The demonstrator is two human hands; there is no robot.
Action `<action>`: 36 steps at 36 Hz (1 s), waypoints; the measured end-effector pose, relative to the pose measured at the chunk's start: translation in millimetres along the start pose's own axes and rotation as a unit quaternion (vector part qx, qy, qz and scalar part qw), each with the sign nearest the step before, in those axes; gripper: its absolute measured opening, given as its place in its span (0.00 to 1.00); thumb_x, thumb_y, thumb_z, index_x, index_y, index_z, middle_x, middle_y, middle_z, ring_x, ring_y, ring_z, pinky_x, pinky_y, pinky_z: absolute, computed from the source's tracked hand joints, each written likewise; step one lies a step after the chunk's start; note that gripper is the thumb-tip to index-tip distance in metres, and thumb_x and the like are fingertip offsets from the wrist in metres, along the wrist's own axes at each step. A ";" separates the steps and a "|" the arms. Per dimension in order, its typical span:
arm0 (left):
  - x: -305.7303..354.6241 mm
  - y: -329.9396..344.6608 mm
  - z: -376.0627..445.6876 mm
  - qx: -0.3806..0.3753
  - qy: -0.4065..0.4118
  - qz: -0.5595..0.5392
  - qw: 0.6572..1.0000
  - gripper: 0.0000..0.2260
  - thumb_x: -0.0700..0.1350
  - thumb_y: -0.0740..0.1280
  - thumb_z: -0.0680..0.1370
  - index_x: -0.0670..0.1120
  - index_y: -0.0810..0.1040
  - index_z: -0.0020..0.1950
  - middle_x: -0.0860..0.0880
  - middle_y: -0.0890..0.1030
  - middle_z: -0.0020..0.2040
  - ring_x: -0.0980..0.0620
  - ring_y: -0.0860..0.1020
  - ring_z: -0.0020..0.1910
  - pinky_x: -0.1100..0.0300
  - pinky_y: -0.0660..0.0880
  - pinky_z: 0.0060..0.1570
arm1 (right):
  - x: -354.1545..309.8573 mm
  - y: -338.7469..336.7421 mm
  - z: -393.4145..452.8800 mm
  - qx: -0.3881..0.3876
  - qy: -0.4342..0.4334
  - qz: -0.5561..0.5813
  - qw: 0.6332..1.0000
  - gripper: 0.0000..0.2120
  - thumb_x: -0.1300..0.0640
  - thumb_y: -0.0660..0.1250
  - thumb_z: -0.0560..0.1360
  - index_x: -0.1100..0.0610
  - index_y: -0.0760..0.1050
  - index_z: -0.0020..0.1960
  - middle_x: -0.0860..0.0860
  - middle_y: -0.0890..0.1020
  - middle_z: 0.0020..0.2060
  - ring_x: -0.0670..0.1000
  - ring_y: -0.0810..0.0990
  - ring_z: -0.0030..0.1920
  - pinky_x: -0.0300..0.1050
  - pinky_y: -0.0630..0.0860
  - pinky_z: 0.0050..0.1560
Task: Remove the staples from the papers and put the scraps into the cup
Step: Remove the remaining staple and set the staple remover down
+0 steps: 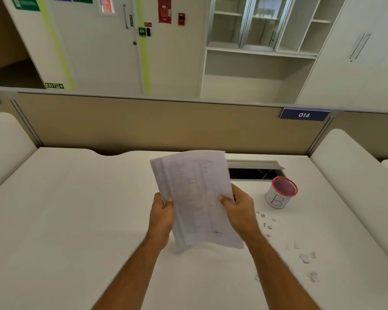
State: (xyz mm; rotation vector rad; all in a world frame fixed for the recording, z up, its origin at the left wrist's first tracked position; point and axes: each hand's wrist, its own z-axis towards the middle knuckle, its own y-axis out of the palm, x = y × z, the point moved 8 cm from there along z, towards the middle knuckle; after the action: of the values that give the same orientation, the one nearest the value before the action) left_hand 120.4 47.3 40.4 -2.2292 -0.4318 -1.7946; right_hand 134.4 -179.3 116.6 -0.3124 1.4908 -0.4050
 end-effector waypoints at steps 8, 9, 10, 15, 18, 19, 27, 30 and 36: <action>-46.2 -15.4 7.5 0.034 -0.128 0.076 0.988 0.20 0.35 0.57 0.78 0.48 0.65 0.69 0.45 0.75 0.41 0.50 0.73 0.37 0.59 0.71 0.37 | -85.4 25.6 14.6 -0.100 -0.119 -0.390 0.908 0.11 0.65 0.61 0.75 0.52 0.70 0.37 0.49 0.76 0.33 0.53 0.77 0.36 0.47 0.73 0.36; -48.7 -13.9 6.9 0.028 -0.131 0.080 0.988 0.20 0.35 0.57 0.78 0.47 0.65 0.69 0.45 0.75 0.42 0.50 0.73 0.37 0.59 0.71 0.37 | -88.7 31.3 14.7 -0.114 -0.119 -0.420 0.892 0.10 0.64 0.63 0.75 0.53 0.71 0.39 0.50 0.76 0.34 0.53 0.77 0.37 0.47 0.74 0.38; -50.4 -13.3 5.8 0.024 -0.135 0.082 0.987 0.20 0.35 0.57 0.78 0.46 0.66 0.70 0.44 0.75 0.43 0.49 0.73 0.38 0.58 0.72 0.39 | -89.6 37.5 15.0 -0.124 -0.117 -0.445 0.879 0.06 0.63 0.64 0.76 0.54 0.74 0.43 0.51 0.76 0.36 0.53 0.77 0.38 0.48 0.75 0.40; -50.7 -13.2 3.9 0.022 -0.130 0.090 0.987 0.20 0.34 0.57 0.78 0.46 0.67 0.69 0.45 0.76 0.47 0.49 0.76 0.41 0.60 0.73 0.35 | -72.8 61.1 16.4 -0.154 -0.085 -0.494 0.851 0.09 0.58 0.67 0.78 0.56 0.78 0.58 0.52 0.79 0.43 0.52 0.78 0.42 0.47 0.74 0.44; -52.5 -12.3 3.0 0.016 -0.135 0.082 0.987 0.20 0.34 0.57 0.78 0.46 0.67 0.69 0.45 0.76 0.44 0.50 0.75 0.39 0.60 0.72 0.34 | -53.5 71.2 15.3 -0.186 -0.055 -0.492 0.849 0.13 0.54 0.67 0.79 0.55 0.76 0.63 0.54 0.82 0.54 0.53 0.82 0.51 0.48 0.77 0.53; -53.5 -12.3 2.6 0.015 -0.138 0.078 0.987 0.20 0.34 0.57 0.78 0.46 0.67 0.69 0.45 0.76 0.44 0.50 0.75 0.39 0.60 0.72 0.35 | -48.4 72.0 15.2 -0.190 -0.048 -0.490 0.849 0.14 0.53 0.67 0.79 0.54 0.76 0.64 0.54 0.82 0.56 0.54 0.82 0.53 0.49 0.77 0.55; -63.9 -13.9 -1.8 -0.004 -0.157 0.073 0.985 0.19 0.40 0.59 0.81 0.46 0.66 0.73 0.46 0.76 0.52 0.46 0.78 0.52 0.49 0.76 0.57 | -40.1 55.4 20.4 -0.162 -0.009 -0.434 0.886 0.11 0.54 0.66 0.80 0.54 0.78 0.61 0.54 0.83 0.53 0.53 0.82 0.50 0.50 0.80 0.57; -61.7 -9.2 -1.5 -0.037 -0.159 0.090 0.982 0.27 0.53 0.62 0.82 0.46 0.59 0.78 0.45 0.74 0.67 0.43 0.75 0.64 0.50 0.72 0.66 | -32.4 38.4 25.5 -0.152 0.037 -0.342 0.927 0.11 0.61 0.67 0.77 0.56 0.80 0.59 0.54 0.83 0.52 0.54 0.81 0.50 0.49 0.79 0.52; -46.0 -7.6 9.5 -0.071 -0.136 0.022 0.988 0.28 0.60 0.64 0.80 0.46 0.64 0.74 0.48 0.76 0.68 0.49 0.77 0.61 0.50 0.75 0.64 | 16.6 25.4 15.4 -0.172 0.176 -0.026 0.969 0.18 0.64 0.76 0.68 0.58 0.79 0.57 0.55 0.85 0.48 0.57 0.86 0.46 0.57 0.84 0.49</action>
State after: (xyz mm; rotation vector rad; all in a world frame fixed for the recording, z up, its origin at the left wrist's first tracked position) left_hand 117.0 54.5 -6.5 -2.5737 -0.3112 -1.5473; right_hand 152.0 -164.7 91.5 -0.5796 1.9076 -0.2478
